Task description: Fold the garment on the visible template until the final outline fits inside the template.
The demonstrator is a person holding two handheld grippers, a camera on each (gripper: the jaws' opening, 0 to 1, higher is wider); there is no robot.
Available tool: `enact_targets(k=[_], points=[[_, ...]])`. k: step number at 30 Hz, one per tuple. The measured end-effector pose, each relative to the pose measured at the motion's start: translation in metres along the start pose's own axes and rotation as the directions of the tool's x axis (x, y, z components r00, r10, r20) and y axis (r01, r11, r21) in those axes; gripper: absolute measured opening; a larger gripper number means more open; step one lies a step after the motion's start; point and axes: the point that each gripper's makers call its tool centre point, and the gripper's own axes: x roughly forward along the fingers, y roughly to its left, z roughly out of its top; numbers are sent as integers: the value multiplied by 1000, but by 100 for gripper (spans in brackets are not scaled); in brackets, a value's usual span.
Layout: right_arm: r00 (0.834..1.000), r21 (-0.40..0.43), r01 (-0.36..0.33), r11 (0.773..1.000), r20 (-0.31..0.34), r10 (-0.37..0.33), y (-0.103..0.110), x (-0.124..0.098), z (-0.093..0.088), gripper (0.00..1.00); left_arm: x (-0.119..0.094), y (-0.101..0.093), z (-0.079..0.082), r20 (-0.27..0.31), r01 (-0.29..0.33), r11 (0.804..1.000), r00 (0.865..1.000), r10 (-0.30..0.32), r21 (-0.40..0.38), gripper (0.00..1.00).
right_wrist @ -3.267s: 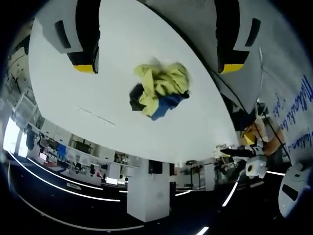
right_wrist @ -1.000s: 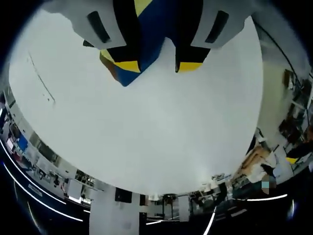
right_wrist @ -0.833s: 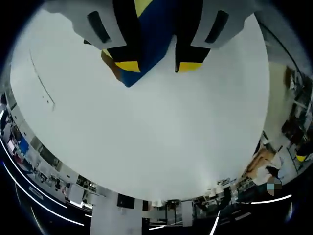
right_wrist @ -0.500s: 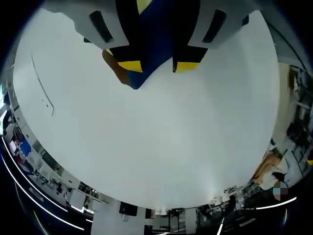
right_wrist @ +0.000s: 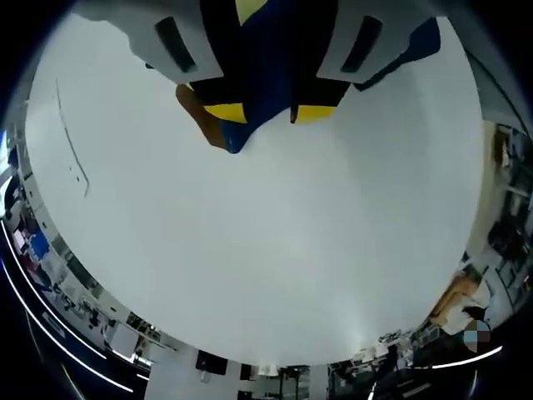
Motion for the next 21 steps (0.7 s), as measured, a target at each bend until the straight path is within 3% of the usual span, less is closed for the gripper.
enact_targets(k=[4, 9, 18, 21], points=[[1000, -9, 9, 1000, 1, -9, -1, 1, -1, 17, 0, 0, -1, -6, -4, 1000, 1000, 4, 4, 95], [998, -64, 65, 996, -6, -66, -9, 1, -3, 7, 1, 0, 0, -11, -4, 1000, 1000, 4, 3, 95], [997, 62, 70, 996, 36, -72, -14, -1, -2, 2, 1, -1, -5, -16, -5, 1000, 1000, 5, -8, 94], [990, 63, 92, 994, 102, -98, -14, -10, 8, 2, -1, 0, -2, -9, -14, 1000, 1000, 14, -6, 94]])
